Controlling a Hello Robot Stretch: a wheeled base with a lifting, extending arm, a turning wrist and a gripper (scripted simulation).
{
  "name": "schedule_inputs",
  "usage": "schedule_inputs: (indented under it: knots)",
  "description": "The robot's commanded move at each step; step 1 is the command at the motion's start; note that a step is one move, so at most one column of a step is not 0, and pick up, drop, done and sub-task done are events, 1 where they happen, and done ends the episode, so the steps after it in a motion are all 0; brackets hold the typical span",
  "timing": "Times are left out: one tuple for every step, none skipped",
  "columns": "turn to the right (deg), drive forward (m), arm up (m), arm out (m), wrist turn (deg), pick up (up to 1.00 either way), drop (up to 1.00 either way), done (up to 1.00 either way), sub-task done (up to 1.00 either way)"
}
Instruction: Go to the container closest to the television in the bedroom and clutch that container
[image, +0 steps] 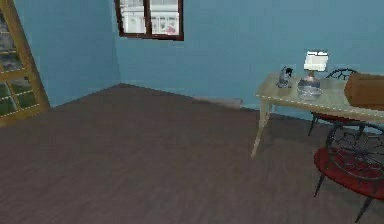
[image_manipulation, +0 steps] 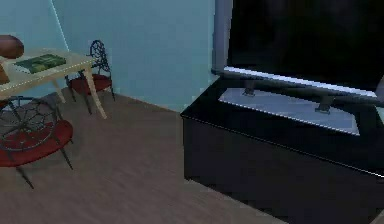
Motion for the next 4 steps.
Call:
schedule_inputs:
  knots:
    - [0.0, 1.00, 0.00, 0.00, 0.0, 0.00, 0.00, 0.00, 0.00]
    - [0.0, 0.80, 0.00, 0.00, 0.0, 0.00, 0.00, 0.00, 0.00]
    - [21.0, 0.00, 0.00, 0.00, 0.0, 0.00, 0.00, 0.00, 0.00]
    - [0.0, 0.35, 0.00, 0.00, 0.0, 0.00, 0.00, 0.00, 0.00]
